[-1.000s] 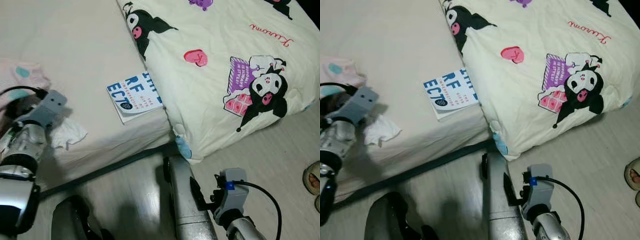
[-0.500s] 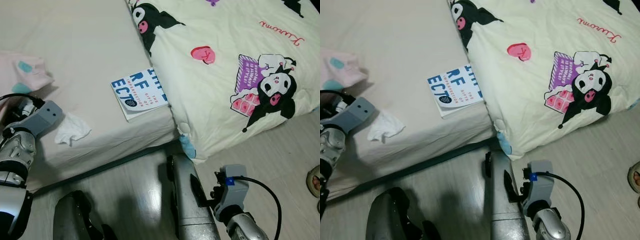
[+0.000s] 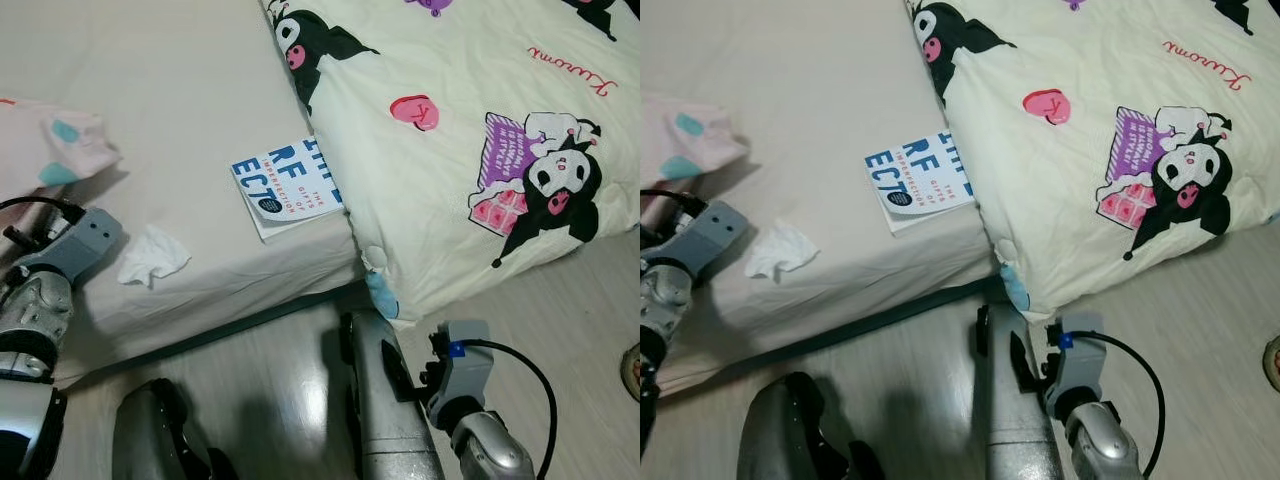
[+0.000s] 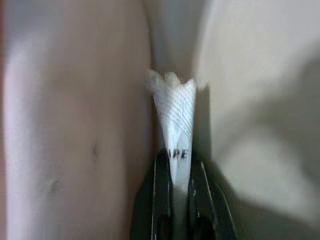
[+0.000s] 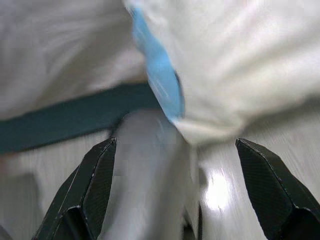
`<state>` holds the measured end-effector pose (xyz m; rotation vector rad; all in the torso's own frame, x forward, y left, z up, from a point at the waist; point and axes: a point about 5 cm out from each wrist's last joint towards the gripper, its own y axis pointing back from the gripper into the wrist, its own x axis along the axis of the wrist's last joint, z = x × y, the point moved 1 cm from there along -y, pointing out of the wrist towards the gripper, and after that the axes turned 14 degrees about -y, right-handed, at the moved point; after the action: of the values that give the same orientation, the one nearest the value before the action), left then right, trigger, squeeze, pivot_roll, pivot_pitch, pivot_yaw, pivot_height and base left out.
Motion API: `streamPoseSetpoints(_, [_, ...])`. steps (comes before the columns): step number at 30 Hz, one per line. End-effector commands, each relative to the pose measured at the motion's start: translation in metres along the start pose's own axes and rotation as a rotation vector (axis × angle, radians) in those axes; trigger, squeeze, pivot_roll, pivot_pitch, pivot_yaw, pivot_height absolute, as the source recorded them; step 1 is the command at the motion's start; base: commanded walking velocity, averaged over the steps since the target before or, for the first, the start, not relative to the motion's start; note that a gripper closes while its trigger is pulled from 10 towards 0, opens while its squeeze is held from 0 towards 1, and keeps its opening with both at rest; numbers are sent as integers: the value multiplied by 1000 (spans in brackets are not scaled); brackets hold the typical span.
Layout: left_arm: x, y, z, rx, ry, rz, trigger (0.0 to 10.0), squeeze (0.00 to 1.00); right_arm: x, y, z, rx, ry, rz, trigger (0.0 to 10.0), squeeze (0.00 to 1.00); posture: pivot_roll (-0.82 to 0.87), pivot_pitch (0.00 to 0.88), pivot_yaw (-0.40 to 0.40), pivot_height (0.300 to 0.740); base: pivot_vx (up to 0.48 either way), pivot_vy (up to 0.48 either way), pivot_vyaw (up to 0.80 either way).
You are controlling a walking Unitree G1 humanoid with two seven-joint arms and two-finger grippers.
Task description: Clean up the room
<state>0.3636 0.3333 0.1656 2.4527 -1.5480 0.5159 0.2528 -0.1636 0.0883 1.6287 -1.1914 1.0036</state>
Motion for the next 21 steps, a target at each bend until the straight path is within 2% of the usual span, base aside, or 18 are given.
streamPoseSetpoints(1, [3,9,31,-166,215,12,0,0,2,-2,3,-1,-44,17,10000,0,-300,373,30,405,0,0,0])
streamPoseSetpoints(2, [3,9,31,-166,215,12,0,0,2,-2,3,-1,-44,17,10000,0,-300,373,30,405,0,0,0])
streamPoseSetpoints(3, [22,8,32,-216,379,95,0,0,19,-11,1,10,-55,80,10000,0,-286,350,31,405,0,0,0])
streamPoseSetpoints(4, [22,8,32,-216,379,95,0,0,19,-11,1,10,-55,80,10000,0,-286,350,31,405,0,0,0])
streamPoseSetpoints(5, [41,7,28,-264,541,192,0,0,47,-23,-2,30,-54,171,10000,0,-270,325,32,405,0,0,0])
streamPoseSetpoints(6, [54,6,20,-289,658,282,0,0,76,-32,-10,65,-45,264,10000,0,-256,311,31,405,0,0,0])
streamPoseSetpoints(7, [54,6,20,-289,658,282,0,0,76,-32,-10,65,-45,264,10000,0,-256,311,31,405,0,0,0])
streamPoseSetpoints(8, [60,5,13,-295,704,338,0,0,98,-39,-17,99,-36,330,10000,0,-243,298,28,405,0,0,0])
streamPoseSetpoints(9, [60,5,13,-295,704,338,0,0,98,-39,-17,99,-36,330,10000,0,-243,298,28,405,0,0,0])
streamPoseSetpoints(10, [63,4,2,-284,735,389,0,0,126,-47,-33,175,-28,404,10000,0,-212,279,20,405,0,0,0])
streamPoseSetpoints(13, [62,4,-1,-275,739,402,0,0,135,-50,-41,210,-25,425,10000,0,-212,279,20,405,0,0,0])
streamPoseSetpoints(14, [61,5,-8,-270,750,435,0,0,146,-54,-57,280,-1,450,10000,0,-188,267,12,405,0,0,0])
streamPoseSetpoints(15, [61,5,-8,-270,750,435,0,0,146,-54,-57,280,-1,450,10000,0,-188,267,12,405,0,0,0])
streamPoseSetpoints(18, [60,12,-26,-277,819,576,0,0,161,-72,-95,440,57,454,10000,0,-147,257,-4,405,0,0,0])
streamPoseSetpoints(21, [61,16,-32,-288,866,626,0,0,159,-78,-103,481,84,435,10000,0,-126,256,-11,405,0,0,0])
